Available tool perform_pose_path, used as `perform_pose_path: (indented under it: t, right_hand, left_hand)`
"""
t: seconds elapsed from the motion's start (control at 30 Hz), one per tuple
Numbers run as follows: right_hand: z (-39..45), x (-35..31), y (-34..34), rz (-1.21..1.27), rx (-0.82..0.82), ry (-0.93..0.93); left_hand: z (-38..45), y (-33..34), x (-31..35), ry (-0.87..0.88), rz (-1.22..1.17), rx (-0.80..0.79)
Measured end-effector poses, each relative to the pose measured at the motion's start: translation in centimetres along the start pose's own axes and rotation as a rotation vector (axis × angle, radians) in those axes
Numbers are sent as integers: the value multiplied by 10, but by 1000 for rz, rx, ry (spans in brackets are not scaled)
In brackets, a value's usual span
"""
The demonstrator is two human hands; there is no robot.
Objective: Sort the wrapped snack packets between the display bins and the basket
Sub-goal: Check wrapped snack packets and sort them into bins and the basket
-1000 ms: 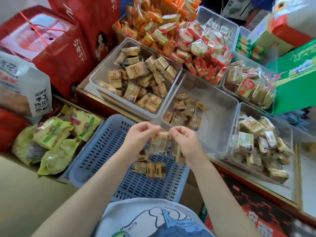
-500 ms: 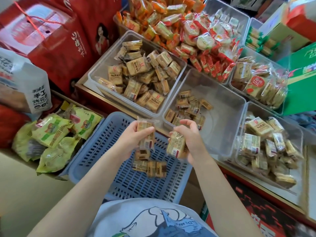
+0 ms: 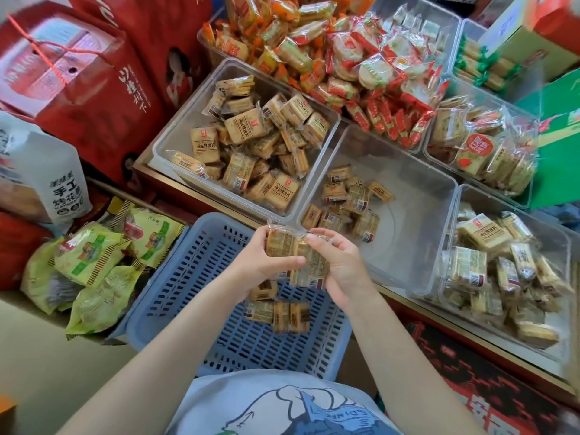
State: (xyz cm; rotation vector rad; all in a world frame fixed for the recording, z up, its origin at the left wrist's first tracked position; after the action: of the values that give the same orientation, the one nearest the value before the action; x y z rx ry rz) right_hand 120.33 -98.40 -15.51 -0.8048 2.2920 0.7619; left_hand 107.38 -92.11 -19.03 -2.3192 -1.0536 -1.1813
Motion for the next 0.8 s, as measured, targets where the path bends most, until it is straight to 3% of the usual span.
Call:
perform_pose_path:
  t: [0.33, 0.57, 0.8]
  right_hand:
    - [3, -4, -5, 65, 72, 24]
    - [-2, -28, -13, -199, 29, -93]
    - [-9, -45, -24, -241, 134, -216]
  left_hand:
    - [2, 12, 9, 32, 117, -48]
    - [1, 5, 13, 55, -11, -17]
    - [-4, 16, 18, 29, -1, -151]
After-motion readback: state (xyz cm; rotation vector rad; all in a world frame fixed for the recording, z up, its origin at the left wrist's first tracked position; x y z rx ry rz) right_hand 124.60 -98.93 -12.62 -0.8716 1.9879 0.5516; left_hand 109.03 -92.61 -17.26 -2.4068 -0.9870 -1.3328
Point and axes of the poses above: each hand's wrist, its own z-axis towards the middle knuckle, its own y-axis out of the palm, x = y × z, the point moved 10 cm from there along z, towards the middle knuckle, and after that the axes turned 7 degrees about z, right-handed, at the moved point
